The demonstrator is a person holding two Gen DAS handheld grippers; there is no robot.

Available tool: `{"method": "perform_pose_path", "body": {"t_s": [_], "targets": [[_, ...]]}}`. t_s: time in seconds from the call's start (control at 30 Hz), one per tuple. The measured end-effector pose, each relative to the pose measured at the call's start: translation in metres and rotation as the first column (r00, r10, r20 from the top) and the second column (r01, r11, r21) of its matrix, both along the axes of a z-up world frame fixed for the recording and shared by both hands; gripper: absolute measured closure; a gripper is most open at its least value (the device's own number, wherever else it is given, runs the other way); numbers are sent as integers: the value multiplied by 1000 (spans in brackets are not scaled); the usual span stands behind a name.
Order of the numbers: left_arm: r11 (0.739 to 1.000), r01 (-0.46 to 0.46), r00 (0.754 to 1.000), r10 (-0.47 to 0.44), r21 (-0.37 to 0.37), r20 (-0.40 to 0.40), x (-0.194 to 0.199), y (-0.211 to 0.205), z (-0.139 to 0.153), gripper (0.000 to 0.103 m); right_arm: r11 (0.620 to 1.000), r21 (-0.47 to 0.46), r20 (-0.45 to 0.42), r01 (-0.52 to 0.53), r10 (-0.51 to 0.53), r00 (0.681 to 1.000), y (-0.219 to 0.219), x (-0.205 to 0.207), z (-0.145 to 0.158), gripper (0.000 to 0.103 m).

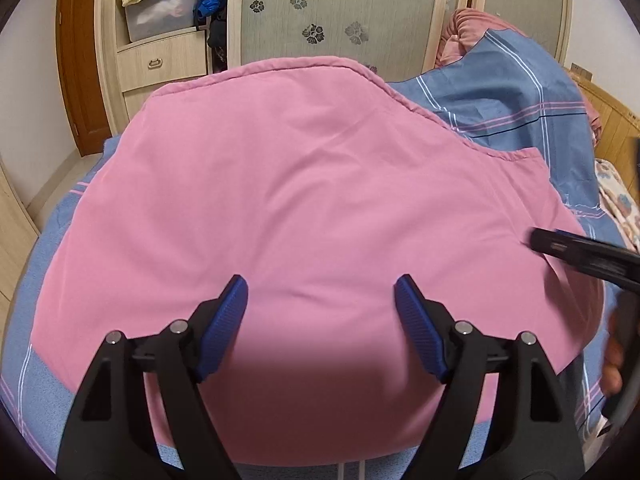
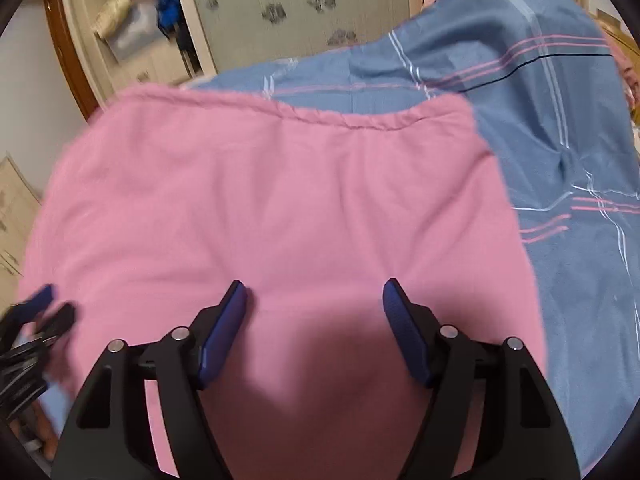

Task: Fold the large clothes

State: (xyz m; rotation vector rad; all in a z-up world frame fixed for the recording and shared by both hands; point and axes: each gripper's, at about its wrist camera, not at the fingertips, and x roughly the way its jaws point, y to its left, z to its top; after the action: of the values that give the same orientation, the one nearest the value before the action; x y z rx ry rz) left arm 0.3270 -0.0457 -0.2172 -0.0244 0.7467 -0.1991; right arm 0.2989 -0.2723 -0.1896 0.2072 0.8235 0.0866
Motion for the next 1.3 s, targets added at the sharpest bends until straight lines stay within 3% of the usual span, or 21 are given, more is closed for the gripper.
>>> {"method": "perform_pose_path", "body": {"t_s": [0.1, 0.17, 0.27, 0.33, 0.47, 0.53, 0.57, 0.67, 0.77, 0.87, 0.9, 1.03, 1.17, 1.3], "targets": [[1000, 1, 1000, -1, -10, -5, 1, 1, -3, 24, 999, -16, 18, 31, -31, 999, -4, -29, -1, 32], [1000, 6, 1000, -6, 5, -2, 1, -3, -4, 23, 998, -60, -48, 20, -23, 999, -4, -26, -27, 32], [1000, 17, 1000, -16, 24, -7, 0, -8, -6, 21, 991, -136, -53, 10, -17, 998, 8, -29, -48, 31], [1000, 14, 1000, -13, 27, -5, 0, -7, -6, 21, 987, -162, -56, 1, -10, 998, 14, -29, -37, 31], [1000, 15, 1000, -15, -7, -13, 0, -2, -7, 21, 998, -51, 49, 46, -44, 998, -9, -10, -3, 31], [1000, 15, 1000, -15, 5, -11, 0, -3, -7, 21, 996, -17, 71, 87, -86, 994, -26, 24, 16, 31], [1000, 15, 1000, -14, 10, -10, 1, -4, -7, 20, 996, 15, 33, 86, -86, 996, -35, 50, 16, 31], [1000, 16, 1000, -16, 2, -11, 2, -4, -7, 20, 980, 85, -141, 178, -165, 976, -66, 118, -12, 31], [999, 26, 1000, -26, -33, -7, 3, 1, -5, 20, 968, 103, -128, 229, -215, 968, -80, 143, -29, 31], [1000, 14, 1000, -14, -16, 6, -2, 3, 6, 20, 960, 122, -61, 253, -247, 967, -66, 111, -11, 31], [1000, 0, 999, 0, 12, 35, -8, 5, 16, 20, 969, 118, -6, 217, -218, 976, -52, 84, 3, 31], [995, -80, 987, 72, 54, 141, -41, 13, 64, 14, 989, -24, 159, 146, -140, 977, -3, -8, 32, 8], [996, -83, 967, 85, -16, 242, -96, 21, 118, 5, 986, -136, 268, 98, -59, 962, 50, -105, 62, 2], [997, -71, 952, 68, -2, 297, -161, 24, 150, 2, 963, -223, 343, 153, -69, 937, 74, -168, 87, 1]]}}
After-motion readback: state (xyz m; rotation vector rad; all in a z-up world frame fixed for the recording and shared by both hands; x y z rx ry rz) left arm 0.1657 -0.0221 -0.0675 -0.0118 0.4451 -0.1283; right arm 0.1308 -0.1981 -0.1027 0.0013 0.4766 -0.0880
